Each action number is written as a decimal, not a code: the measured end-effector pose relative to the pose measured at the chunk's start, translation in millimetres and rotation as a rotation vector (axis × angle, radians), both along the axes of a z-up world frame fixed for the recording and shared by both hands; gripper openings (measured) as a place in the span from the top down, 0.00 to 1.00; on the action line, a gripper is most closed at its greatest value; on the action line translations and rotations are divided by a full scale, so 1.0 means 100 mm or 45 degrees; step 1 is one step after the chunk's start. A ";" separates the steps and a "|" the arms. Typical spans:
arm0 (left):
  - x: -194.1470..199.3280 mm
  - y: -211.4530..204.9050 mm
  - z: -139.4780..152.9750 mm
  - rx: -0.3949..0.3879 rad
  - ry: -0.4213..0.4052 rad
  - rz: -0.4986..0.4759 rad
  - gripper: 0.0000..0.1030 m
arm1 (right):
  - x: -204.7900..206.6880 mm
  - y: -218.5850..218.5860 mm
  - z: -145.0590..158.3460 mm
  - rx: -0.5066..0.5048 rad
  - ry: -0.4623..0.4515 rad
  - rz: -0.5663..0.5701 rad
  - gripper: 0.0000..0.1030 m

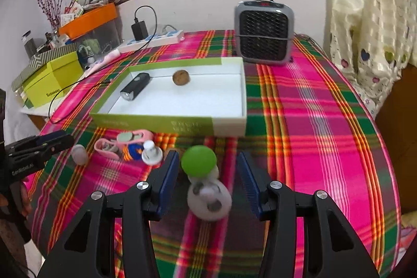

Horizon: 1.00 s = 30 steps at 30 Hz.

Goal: Organize objects
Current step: 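Withdraw both tools from the box toward the remaining items, then grasp the white round jar with the left tool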

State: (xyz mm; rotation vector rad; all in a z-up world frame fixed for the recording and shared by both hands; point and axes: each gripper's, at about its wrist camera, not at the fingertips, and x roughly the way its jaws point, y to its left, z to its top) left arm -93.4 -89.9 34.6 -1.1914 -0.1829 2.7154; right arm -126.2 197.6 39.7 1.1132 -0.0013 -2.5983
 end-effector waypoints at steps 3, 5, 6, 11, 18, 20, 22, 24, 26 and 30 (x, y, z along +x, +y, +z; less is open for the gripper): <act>0.04 0.02 -0.05 0.001 -0.006 -0.019 0.56 | 0.05 0.07 -0.03 -0.001 -0.001 -0.019 0.53; 0.04 0.04 -0.08 0.002 -0.015 -0.026 0.55 | 0.08 0.13 -0.05 -0.021 -0.007 -0.033 0.53; 0.04 0.05 -0.09 0.003 -0.019 -0.031 0.55 | 0.09 0.15 -0.06 -0.030 -0.011 -0.033 0.53; 0.01 0.10 -0.16 0.002 -0.047 -0.034 0.55 | 0.13 0.15 -0.14 -0.033 -0.038 -0.008 0.53; -0.02 0.08 -0.24 0.009 -0.077 0.006 0.55 | 0.17 0.13 -0.18 -0.038 -0.050 0.022 0.53; -0.03 0.09 -0.25 -0.004 -0.081 0.005 0.55 | 0.16 0.12 -0.20 -0.041 -0.055 0.024 0.52; -0.03 0.11 -0.25 -0.010 -0.079 0.000 0.55 | 0.15 0.11 -0.22 -0.043 -0.062 0.032 0.48; -0.04 0.12 -0.25 -0.007 -0.079 -0.002 0.55 | 0.14 0.08 -0.23 -0.039 -0.068 0.045 0.48; -0.04 0.12 -0.26 -0.015 -0.076 -0.003 0.55 | 0.13 0.06 -0.24 -0.034 -0.075 0.054 0.48; -0.05 0.14 -0.26 -0.032 -0.073 -0.002 0.55 | 0.10 -0.02 -0.27 0.013 -0.083 0.055 0.48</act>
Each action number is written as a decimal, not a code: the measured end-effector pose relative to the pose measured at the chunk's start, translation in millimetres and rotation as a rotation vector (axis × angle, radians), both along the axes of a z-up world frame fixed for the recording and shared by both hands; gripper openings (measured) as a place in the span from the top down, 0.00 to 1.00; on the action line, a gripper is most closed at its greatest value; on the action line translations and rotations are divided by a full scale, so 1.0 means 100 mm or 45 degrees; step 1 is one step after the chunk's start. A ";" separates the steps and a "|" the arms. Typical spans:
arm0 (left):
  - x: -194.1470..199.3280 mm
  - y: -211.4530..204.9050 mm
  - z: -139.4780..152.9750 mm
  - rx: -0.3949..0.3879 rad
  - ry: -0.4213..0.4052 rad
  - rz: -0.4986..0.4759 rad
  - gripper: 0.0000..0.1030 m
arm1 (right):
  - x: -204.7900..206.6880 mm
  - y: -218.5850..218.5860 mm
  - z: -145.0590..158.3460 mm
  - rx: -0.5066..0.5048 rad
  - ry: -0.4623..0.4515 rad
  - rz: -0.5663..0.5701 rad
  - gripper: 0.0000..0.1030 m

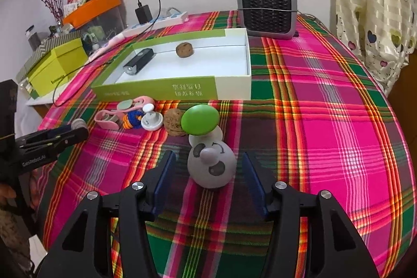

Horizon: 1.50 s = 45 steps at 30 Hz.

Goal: Organize objects
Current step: 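Grasp the white round jar with the left tool, then grasp the white panda-face toy with the right tool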

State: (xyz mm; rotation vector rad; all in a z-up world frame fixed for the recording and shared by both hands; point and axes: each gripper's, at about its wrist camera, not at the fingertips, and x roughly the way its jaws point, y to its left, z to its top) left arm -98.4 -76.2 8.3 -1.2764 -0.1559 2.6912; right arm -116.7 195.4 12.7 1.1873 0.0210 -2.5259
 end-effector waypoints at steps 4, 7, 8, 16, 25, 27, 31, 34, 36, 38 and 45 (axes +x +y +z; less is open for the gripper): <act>0.00 0.01 0.00 -0.016 0.007 -0.001 0.55 | 0.00 -0.07 -0.03 0.062 0.006 0.017 0.48; 0.00 0.02 0.00 -0.024 0.011 0.001 0.55 | -0.03 -0.08 -0.05 0.113 0.005 0.003 0.48; 0.00 0.03 0.00 -0.028 0.012 0.001 0.55 | -0.03 -0.08 -0.06 0.120 0.003 0.002 0.48; 0.01 0.05 0.00 -0.058 0.015 0.006 0.56 | -0.01 -0.10 -0.08 0.157 0.004 -0.004 0.48; 0.02 0.05 0.00 -0.064 0.018 0.015 0.73 | 0.00 -0.07 -0.06 0.134 0.010 -0.004 0.56; 0.02 0.05 0.00 -0.061 0.018 0.014 0.78 | 0.01 -0.08 -0.06 0.135 0.013 -0.001 0.57; 0.02 0.05 0.00 -0.062 0.018 0.015 0.83 | 0.02 -0.09 -0.06 0.132 0.014 0.007 0.57; 0.02 0.05 0.00 -0.063 0.019 0.014 0.83 | 0.02 -0.09 -0.06 0.130 0.014 0.008 0.57; 0.02 0.06 0.00 -0.065 0.019 0.013 0.83 | 0.02 -0.09 -0.06 0.127 0.013 0.008 0.57; 0.02 0.06 0.00 -0.065 0.019 0.013 0.83 | 0.03 -0.09 -0.06 0.127 0.014 0.008 0.57; 0.02 0.07 0.00 -0.067 0.019 0.010 0.83 | 0.03 -0.09 -0.05 0.121 0.015 0.010 0.57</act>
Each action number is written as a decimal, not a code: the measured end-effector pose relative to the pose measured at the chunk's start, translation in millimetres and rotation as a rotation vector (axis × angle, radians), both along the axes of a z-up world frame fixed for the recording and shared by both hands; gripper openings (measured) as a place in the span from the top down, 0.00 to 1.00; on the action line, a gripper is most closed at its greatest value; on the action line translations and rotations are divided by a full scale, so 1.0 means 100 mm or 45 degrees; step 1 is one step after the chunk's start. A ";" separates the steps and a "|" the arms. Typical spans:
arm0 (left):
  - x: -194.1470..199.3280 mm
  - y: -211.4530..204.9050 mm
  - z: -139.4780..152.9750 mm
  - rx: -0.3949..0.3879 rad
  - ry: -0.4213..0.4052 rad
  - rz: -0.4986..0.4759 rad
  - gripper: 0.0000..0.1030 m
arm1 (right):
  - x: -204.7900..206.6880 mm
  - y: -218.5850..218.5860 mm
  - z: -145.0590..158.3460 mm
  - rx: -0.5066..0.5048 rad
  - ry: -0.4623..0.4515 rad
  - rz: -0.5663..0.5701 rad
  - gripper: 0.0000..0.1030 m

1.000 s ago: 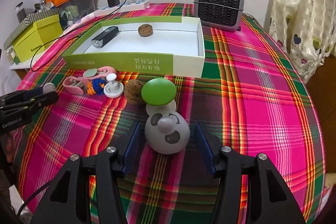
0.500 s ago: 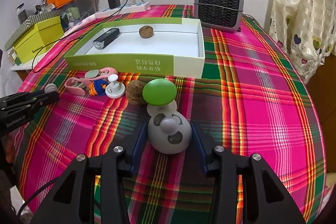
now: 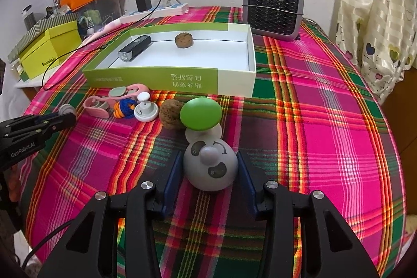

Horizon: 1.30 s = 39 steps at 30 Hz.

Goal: Organize objects
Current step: 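Grasp the white panda-face toy with the right tool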

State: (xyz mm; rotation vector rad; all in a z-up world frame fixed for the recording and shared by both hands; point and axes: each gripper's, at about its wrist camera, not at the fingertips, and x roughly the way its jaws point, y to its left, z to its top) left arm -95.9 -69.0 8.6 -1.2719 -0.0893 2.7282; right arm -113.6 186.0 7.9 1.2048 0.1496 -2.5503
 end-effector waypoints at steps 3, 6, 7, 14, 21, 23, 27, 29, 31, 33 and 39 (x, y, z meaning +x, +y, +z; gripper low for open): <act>0.00 0.01 0.01 -0.001 0.000 -0.003 0.83 | 0.01 0.00 0.00 -0.004 0.004 0.002 0.57; 0.01 0.02 0.01 -0.004 -0.001 -0.005 0.83 | 0.01 0.00 0.01 -0.006 0.006 0.002 0.57; 0.01 0.01 0.01 -0.001 0.000 -0.005 0.83 | 0.01 0.00 0.01 -0.006 0.006 0.002 0.57; 0.02 0.05 0.04 -0.005 0.010 -0.017 0.83 | 0.03 0.00 0.02 -0.011 0.014 0.010 0.57; 0.03 0.08 0.11 -0.006 0.026 -0.028 0.83 | 0.04 0.02 0.05 -0.022 0.026 0.009 0.57; 0.03 0.08 0.13 -0.004 0.034 -0.031 0.83 | 0.04 0.04 0.07 -0.027 0.030 0.009 0.57; 0.04 0.11 0.19 -0.007 0.050 -0.039 0.83 | 0.04 0.06 0.10 -0.038 0.040 0.007 0.58; 0.03 0.12 0.22 -0.004 0.057 -0.041 0.83 | 0.04 0.07 0.11 -0.042 0.044 0.008 0.58; 0.03 0.13 0.25 -0.005 0.067 -0.045 0.83 | 0.04 0.07 0.12 -0.044 0.050 0.009 0.58; 0.02 0.15 0.27 -0.003 0.074 -0.050 0.83 | 0.03 0.07 0.13 -0.045 0.050 0.015 0.58; 0.02 0.18 0.27 -0.005 0.071 -0.055 0.83 | 0.03 0.11 0.12 -0.056 0.051 0.006 0.58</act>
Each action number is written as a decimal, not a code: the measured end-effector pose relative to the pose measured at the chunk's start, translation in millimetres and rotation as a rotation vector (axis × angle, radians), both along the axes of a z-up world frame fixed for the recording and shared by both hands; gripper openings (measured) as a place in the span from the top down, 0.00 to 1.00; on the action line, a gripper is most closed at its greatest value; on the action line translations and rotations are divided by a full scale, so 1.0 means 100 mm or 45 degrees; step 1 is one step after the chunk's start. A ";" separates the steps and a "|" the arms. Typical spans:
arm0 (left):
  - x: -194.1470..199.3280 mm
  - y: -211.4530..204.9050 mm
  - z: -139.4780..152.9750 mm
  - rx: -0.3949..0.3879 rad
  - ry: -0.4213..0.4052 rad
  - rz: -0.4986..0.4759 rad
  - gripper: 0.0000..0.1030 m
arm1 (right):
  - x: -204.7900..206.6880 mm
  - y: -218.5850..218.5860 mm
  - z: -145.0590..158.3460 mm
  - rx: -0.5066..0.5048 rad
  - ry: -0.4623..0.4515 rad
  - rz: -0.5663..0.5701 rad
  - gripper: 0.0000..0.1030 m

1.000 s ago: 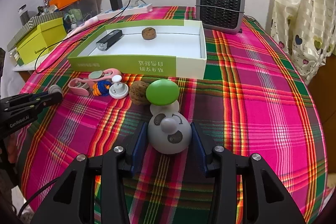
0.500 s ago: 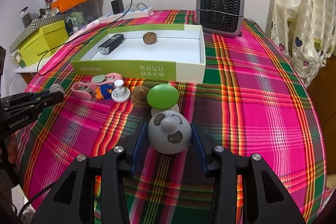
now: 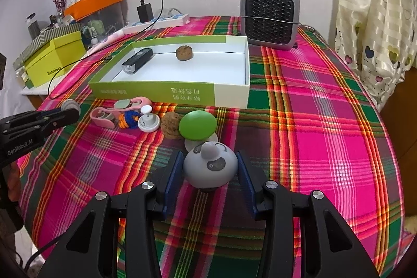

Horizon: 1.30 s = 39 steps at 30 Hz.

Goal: Organize objects
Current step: 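Grasp the white panda-face toy with the right tool, then carry the white jar and the panda-face toy into the white box with both tools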

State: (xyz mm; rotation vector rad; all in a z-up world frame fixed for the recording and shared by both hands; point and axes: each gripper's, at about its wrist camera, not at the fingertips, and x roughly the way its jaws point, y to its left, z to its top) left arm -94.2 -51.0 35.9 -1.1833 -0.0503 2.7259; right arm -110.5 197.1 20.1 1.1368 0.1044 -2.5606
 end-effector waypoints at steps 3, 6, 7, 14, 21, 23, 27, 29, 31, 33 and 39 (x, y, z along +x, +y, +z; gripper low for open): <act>0.00 0.01 0.00 0.000 0.006 0.000 0.83 | 0.01 0.02 0.05 -0.007 0.021 0.000 0.58; -0.01 0.03 0.03 0.004 0.016 -0.003 0.83 | 0.01 0.04 0.07 -0.011 0.028 -0.003 0.58; -0.01 0.04 0.05 0.001 0.020 -0.007 0.83 | 0.00 0.04 0.08 -0.014 0.029 -0.002 0.58; -0.06 0.08 0.10 -0.003 0.032 -0.012 0.83 | -0.02 0.06 0.13 -0.025 0.050 -0.001 0.58; -0.13 0.12 0.13 -0.005 0.040 -0.020 0.83 | -0.08 0.08 0.22 -0.037 0.082 0.003 0.58; -0.17 0.14 0.15 -0.004 0.041 -0.025 0.83 | -0.11 0.08 0.24 -0.033 0.085 0.007 0.58; -0.24 0.19 0.19 -0.002 0.053 -0.034 0.83 | -0.18 0.05 0.31 -0.031 0.112 0.021 0.58; -0.29 0.20 0.20 0.003 0.056 -0.038 0.83 | -0.22 0.04 0.35 -0.038 0.121 0.028 0.58; -0.33 0.23 0.22 0.000 0.063 -0.046 0.83 | -0.27 0.01 0.37 -0.036 0.129 0.037 0.58; -0.38 0.26 0.24 -0.005 0.071 -0.055 0.83 | -0.33 -0.03 0.39 -0.028 0.134 0.050 0.58; -0.55 0.31 0.27 -0.007 0.075 -0.063 0.83 | -0.50 -0.08 0.41 -0.030 0.136 0.074 0.58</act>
